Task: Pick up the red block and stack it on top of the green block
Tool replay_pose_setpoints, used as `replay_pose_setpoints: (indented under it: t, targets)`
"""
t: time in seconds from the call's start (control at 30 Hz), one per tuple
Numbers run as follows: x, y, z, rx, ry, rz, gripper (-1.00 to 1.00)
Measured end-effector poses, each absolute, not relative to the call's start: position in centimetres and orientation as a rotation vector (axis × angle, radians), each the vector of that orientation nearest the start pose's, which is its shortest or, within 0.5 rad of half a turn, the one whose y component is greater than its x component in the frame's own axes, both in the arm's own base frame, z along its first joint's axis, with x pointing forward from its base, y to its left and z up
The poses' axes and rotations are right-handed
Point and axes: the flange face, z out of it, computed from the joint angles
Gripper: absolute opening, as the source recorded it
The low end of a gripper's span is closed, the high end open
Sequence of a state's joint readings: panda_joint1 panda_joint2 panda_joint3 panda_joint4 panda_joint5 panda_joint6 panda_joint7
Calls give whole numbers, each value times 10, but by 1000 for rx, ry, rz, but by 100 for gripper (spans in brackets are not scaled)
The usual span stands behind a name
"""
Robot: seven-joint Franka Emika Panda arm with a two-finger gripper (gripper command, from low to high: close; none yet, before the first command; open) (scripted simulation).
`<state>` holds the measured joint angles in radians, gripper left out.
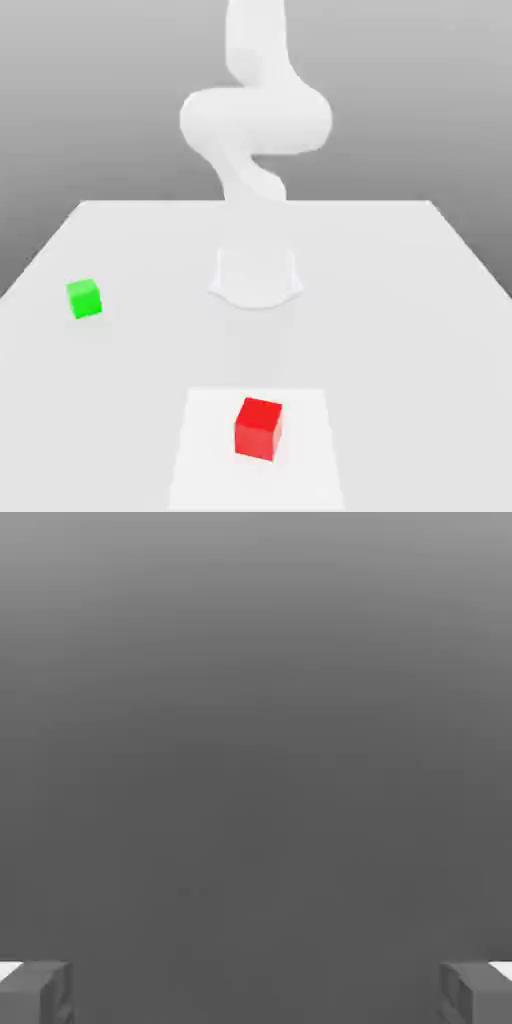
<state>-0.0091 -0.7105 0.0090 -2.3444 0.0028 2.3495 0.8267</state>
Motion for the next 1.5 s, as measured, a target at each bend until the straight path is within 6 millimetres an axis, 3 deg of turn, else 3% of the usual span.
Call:
replay_pose_setpoints:
  t: [0.17,0.33,0.5,0.67,0.87,0.9,1.13,1.33,1.5]
  targets:
    - [434,2,549,-2560,1216,-711,0]
    - [454,2,435,-2623,1337,-494,0]
    - [445,3,325,-2672,1457,-269,0]
    - [412,4,225,-2704,1571,-42,0]
    - [404,4,155,-2708,1591,0,0]
    - [404,4,148,-2708,1591,0,-100]
    - [404,4,147,-2708,1591,-1,-100]
    - [404,0,202,-2702,1604,-2,-100]
    - [370,-125,225,-2445,2020,-34,-100]
